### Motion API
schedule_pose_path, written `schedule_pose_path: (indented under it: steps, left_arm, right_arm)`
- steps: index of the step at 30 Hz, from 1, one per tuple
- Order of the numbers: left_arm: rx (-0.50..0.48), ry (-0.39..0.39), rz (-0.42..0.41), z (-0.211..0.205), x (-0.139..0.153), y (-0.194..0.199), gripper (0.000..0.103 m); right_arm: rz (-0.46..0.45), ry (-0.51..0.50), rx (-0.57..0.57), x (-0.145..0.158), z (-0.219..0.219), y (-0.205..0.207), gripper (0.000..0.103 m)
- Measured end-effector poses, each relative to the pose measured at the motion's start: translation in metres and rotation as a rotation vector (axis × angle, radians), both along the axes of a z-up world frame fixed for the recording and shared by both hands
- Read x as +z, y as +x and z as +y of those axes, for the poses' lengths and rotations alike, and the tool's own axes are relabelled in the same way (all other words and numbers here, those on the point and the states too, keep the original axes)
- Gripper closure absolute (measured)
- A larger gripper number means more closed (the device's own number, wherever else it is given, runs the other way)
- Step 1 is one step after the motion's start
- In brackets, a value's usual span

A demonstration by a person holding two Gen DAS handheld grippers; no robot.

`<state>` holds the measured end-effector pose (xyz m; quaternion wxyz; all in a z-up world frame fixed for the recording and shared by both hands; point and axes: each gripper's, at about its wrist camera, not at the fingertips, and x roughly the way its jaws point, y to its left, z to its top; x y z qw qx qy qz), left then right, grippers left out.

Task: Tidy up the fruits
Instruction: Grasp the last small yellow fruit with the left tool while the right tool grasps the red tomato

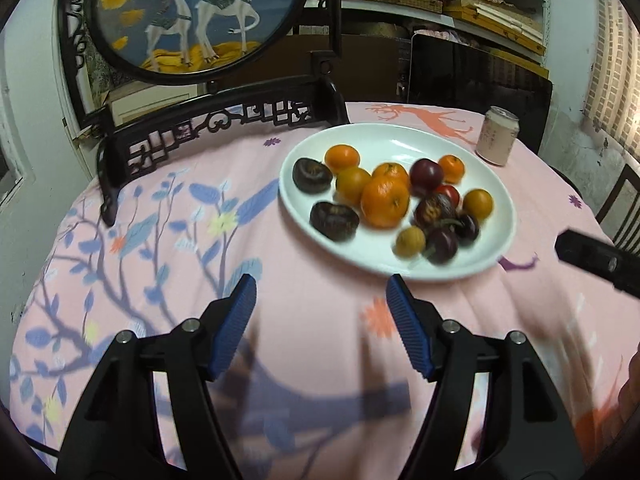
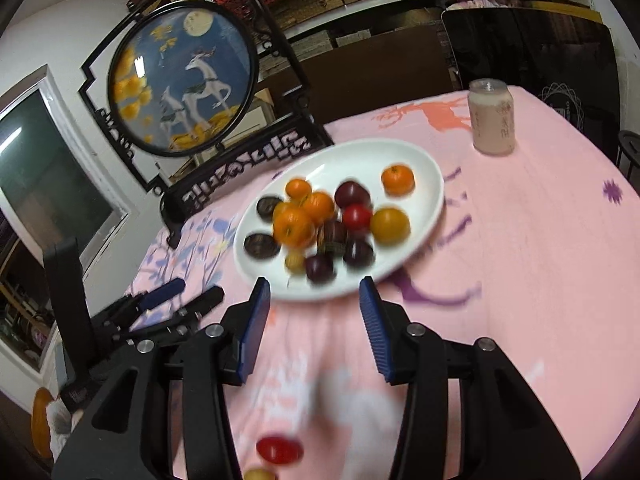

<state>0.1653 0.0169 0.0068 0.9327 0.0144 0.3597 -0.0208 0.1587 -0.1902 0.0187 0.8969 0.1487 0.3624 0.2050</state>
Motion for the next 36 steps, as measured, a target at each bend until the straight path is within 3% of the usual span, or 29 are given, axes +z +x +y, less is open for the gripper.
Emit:
schedule_pose_path:
  steps: [3,5,8,10,13,18,21,23,25,27,36]
  left_arm:
    - [-0.026,0.013,-0.023,-0.007,0.002,-0.025,0.031]
    - [-0.066,0.018,-0.034,-0.016,0.001,-0.042,0.028]
    - [-0.148,0.043,-0.036,-0.032,-0.002,-0.069,0.025]
    - [-0.217,0.067,-0.047,-0.045,-0.005,-0.09,0.025]
    - [-0.289,0.101,-0.044,-0.06,-0.013,-0.113,0.024]
    - [-0.373,0.154,-0.023,-0.078,-0.027,-0.13,0.024]
    - [-0.393,0.147,-0.006,-0.083,-0.031,-0.129,0.025]
    - [-0.406,0.131,0.007,-0.083,-0.034,-0.127,0.031]
    - [-0.416,0.113,0.017,-0.082,-0.035,-0.126,0.053]
    - [-0.423,0.101,0.023,-0.083,-0.035,-0.127,0.061]
    - [-0.473,0.124,0.042,-0.094,-0.04,-0.131,0.061]
  right_arm:
    - [-0.019,-0.01,-0.019,-0.004,-0.007,-0.023,0.048]
    - [-0.027,-0.019,-0.034,-0.005,-0.011,-0.032,0.047]
    - [-0.031,-0.029,-0.062,-0.006,-0.019,-0.041,0.047]
    - [-0.028,-0.02,-0.092,-0.007,-0.027,-0.043,0.038]
    - [-0.01,0.0,-0.127,-0.01,-0.038,-0.043,0.037]
    - [0.027,0.061,-0.161,-0.013,-0.052,-0.044,0.034]
    - [0.04,0.067,-0.165,-0.014,-0.053,-0.043,0.034]
    - [0.05,0.067,-0.162,-0.015,-0.052,-0.043,0.034]
    - [0.057,0.067,-0.161,-0.015,-0.052,-0.042,0.034]
    - [0.06,0.065,-0.163,-0.016,-0.052,-0.042,0.034]
    - [0.062,0.066,-0.161,-0.016,-0.052,-0.042,0.034]
